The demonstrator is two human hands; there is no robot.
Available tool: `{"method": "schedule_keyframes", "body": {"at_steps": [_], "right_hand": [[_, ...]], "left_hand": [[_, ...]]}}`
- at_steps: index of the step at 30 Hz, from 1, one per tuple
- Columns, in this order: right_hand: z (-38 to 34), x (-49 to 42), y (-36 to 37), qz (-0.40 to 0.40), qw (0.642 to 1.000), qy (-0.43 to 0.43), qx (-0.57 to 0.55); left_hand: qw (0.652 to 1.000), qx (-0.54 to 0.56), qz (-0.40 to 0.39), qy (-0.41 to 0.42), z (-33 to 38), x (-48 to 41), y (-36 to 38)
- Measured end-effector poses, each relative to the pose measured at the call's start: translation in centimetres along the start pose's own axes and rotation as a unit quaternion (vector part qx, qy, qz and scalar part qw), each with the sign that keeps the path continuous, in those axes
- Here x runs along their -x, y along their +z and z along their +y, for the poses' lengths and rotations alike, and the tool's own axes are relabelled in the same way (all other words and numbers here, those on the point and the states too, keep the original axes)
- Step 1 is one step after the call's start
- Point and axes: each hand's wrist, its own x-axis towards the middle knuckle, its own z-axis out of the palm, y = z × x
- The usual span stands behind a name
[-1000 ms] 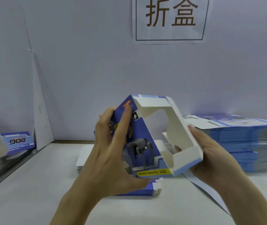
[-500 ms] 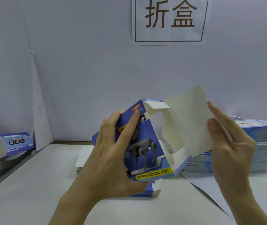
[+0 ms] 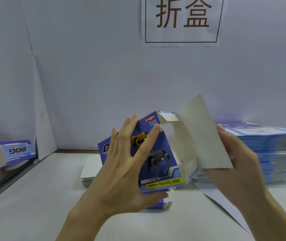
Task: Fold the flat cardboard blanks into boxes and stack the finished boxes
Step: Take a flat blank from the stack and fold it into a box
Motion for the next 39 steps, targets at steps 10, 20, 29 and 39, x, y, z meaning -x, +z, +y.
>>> {"method": "schedule_keyframes", "body": {"at_steps": [10,20,29,39], "right_hand": [[0.2,-0.8,-0.1,-0.049,0.993,0.017,0.103],[0.7,-1.1,-0.3,0.007,0.983,-0.025,0.183],[2.2,-2.0,-1.2,0.088,0.972,-0.061,0.211],[2.5,-2.2,-1.8,0.080,0.982,-0.052,0.162]], "left_hand": [[0.998,-0.021,0.042,0.046,0.3,-0.4,-0.6],[0.999,0.012,0.030,0.016,-0.1,-0.4,-0.4],[0.999,0.041,-0.027,-0.003,-0.4,0.0,-0.9],[0.999,0.046,-0.004,0.003,-0.4,-0.4,-1.4]]}}
